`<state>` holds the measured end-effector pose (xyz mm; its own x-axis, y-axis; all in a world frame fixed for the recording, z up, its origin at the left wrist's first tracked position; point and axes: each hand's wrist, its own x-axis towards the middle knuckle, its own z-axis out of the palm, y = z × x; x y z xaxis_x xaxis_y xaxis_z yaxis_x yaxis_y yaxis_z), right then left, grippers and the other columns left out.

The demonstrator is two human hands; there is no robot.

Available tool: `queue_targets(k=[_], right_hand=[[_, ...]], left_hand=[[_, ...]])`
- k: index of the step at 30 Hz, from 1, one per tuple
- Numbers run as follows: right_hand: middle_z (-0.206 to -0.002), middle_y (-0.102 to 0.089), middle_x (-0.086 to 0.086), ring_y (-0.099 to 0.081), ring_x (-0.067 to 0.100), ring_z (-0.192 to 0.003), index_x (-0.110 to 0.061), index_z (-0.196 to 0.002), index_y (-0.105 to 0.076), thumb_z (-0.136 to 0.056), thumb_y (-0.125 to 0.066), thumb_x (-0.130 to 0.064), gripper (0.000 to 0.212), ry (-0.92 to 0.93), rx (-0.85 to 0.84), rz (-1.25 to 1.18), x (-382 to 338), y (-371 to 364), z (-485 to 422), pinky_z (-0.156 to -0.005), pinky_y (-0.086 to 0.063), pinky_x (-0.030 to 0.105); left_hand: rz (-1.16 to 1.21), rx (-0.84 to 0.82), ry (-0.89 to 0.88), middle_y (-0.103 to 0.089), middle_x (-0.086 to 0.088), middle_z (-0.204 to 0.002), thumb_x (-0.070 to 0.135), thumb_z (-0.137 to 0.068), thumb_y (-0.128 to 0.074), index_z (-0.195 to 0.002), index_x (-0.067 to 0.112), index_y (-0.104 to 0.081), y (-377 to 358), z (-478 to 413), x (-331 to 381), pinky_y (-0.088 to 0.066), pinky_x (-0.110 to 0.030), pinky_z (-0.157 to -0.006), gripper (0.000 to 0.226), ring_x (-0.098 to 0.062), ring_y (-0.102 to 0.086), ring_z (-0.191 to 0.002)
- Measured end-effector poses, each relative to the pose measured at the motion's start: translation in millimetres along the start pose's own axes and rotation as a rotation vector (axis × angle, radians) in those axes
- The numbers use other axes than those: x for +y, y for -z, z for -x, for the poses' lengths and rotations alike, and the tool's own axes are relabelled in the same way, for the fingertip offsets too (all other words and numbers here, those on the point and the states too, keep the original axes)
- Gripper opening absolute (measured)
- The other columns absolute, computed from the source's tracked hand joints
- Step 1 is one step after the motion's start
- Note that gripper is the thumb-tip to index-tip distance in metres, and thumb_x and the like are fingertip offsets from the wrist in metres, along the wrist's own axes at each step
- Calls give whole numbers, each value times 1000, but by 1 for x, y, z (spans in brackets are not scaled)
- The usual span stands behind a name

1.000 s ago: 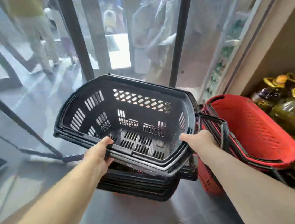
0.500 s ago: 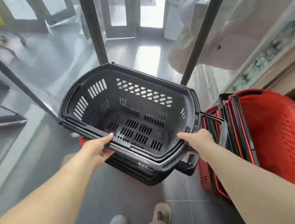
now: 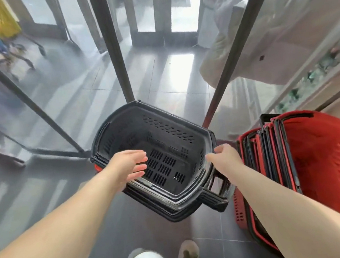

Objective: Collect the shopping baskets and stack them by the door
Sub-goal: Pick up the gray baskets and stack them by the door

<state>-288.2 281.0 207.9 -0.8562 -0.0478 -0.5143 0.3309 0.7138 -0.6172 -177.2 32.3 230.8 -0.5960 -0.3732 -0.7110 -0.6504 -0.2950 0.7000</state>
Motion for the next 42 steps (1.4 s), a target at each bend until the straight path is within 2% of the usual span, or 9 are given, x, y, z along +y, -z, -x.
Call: queue_targets(k=[4,8,11,17,23,32,35,39,42], right_hand=[[-97,-56,-8,-53,7,-79,-18,-119,-51,-84,-63,-33,40,98,82,-33,-13,14,12,-59,-38,25],[-101,-60,-3,-58,17,-89,-19,-116,-52,-85,-63,-33,36,99,225,-98,-12,29,42,-70,-44,30],[-98,-62,-2,-59,18,-92,-17,-114,-54,-85,-64,-29,33,34,398,-193,0,31,80,-80,-45,31],[-84,-60,-5,-59,17,-86,-15,-108,-58,-82,-67,-23,28,-192,690,-375,42,8,166,-79,-42,26],[-73,-59,-15,-60,18,-87,-25,-97,-56,-82,-66,-26,18,-473,951,-524,112,-38,285,-76,-47,29],[-84,-61,-8,-60,21,-91,-20,-108,-59,-83,-65,-30,28,-849,1269,-619,216,-130,503,-75,-43,29],[-90,-66,-2,-61,21,-79,-19,-106,-59,-81,-66,-27,27,-917,1323,-691,242,-164,567,-69,-44,28],[-85,-58,-4,-62,25,-87,-16,-107,-58,-83,-66,-22,26,-1018,1369,-757,282,-215,666,-75,-49,32],[-87,-57,-2,-58,21,-80,-12,-111,-58,-84,-65,-20,28,-1066,1389,-751,305,-237,718,-68,-43,27]], left_hand=[[-208,-81,-179,-74,1,-95,22,-86,-67,-100,21,-68,-24,-2,33,-55,-24,-67,14,-15,-70,-88],[-365,-237,-313,-74,3,-91,22,-85,-67,-95,24,-69,-55,-2,60,-53,-22,-64,11,-13,-69,-85],[-525,-395,-388,-74,6,-90,24,-83,-68,-90,29,-69,-80,6,69,-56,-24,-69,8,-12,-70,-84],[-768,-709,-498,-73,7,-83,27,-81,-71,-87,29,-69,-125,38,50,-55,-20,-63,6,-8,-70,-77],[-996,-1010,-507,-73,5,-77,15,-83,-68,-82,26,-69,-155,116,-27,-55,-25,-68,10,-9,-67,-67],[-1246,-1447,-573,-70,-2,-76,11,-86,-62,-75,22,-66,-161,290,-191,-49,-25,-64,16,-16,-60,-66],[-1322,-1514,-590,-73,3,-80,18,-86,-63,-77,26,-69,-150,336,-249,-55,-25,-64,13,-14,-65,-70],[-1415,-1608,-581,-73,3,-83,19,-88,-61,-82,25,-69,-122,404,-340,-53,-21,-58,11,-12,-65,-69],[-1468,-1651,-576,-73,-1,-86,16,-88,-60,-85,19,-70,-104,440,-389,-57,-33,-73,11,-16,-64,-71]])
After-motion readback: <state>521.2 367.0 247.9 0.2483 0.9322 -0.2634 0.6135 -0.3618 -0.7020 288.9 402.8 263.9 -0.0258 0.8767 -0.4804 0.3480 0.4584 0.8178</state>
